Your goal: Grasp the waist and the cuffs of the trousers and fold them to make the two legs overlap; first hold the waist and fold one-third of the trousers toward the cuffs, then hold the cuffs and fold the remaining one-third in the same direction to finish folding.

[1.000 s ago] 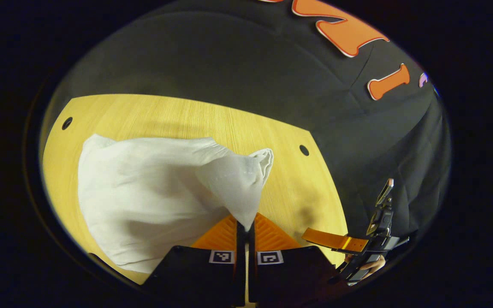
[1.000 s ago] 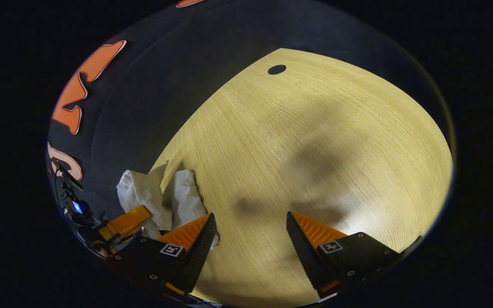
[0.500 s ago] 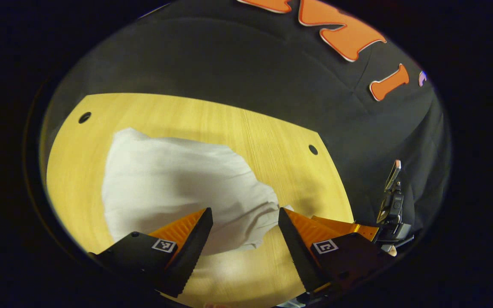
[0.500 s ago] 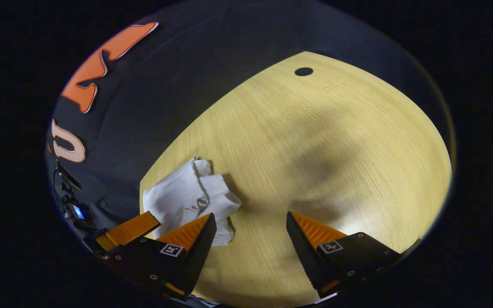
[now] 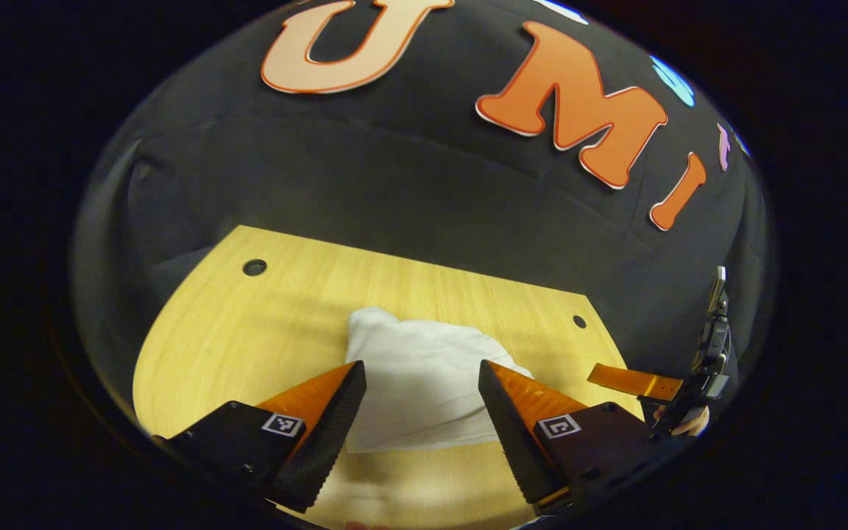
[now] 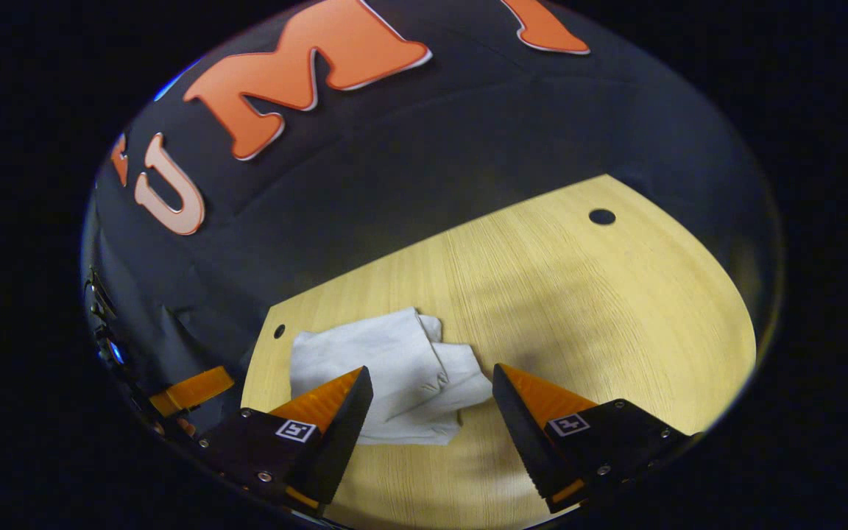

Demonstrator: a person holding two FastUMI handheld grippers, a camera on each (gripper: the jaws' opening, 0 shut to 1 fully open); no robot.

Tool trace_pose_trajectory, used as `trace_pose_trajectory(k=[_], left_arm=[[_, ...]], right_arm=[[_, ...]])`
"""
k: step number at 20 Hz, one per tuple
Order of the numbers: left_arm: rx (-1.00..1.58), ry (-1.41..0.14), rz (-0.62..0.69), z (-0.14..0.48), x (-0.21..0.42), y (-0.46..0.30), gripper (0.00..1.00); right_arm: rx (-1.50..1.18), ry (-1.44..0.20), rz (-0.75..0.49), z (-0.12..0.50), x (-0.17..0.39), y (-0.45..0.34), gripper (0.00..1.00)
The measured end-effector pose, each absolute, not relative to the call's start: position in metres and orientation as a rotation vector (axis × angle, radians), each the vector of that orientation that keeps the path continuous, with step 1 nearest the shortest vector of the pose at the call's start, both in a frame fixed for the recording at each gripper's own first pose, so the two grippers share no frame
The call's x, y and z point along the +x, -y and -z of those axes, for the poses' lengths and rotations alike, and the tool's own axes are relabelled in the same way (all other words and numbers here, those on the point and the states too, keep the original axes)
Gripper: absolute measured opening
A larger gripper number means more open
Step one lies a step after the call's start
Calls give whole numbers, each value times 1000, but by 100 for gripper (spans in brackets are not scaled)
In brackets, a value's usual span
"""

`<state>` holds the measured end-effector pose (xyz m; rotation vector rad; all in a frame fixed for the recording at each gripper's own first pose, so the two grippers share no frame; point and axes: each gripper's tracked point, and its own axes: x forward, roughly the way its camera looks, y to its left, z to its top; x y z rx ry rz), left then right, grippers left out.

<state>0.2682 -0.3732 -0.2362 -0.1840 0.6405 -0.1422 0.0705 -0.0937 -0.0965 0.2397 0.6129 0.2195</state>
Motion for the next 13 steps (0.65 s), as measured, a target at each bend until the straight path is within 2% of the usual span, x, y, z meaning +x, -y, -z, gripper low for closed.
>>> trace_pose_trajectory(k=[5,13], left_arm=[[-191,-520,128,235,271,374,100],[-115,-319,192,180,263,358,99]], right_arm=[[154,-468,-251,61,52,70,98],[94,-272,-314,18,-10,39,98]])
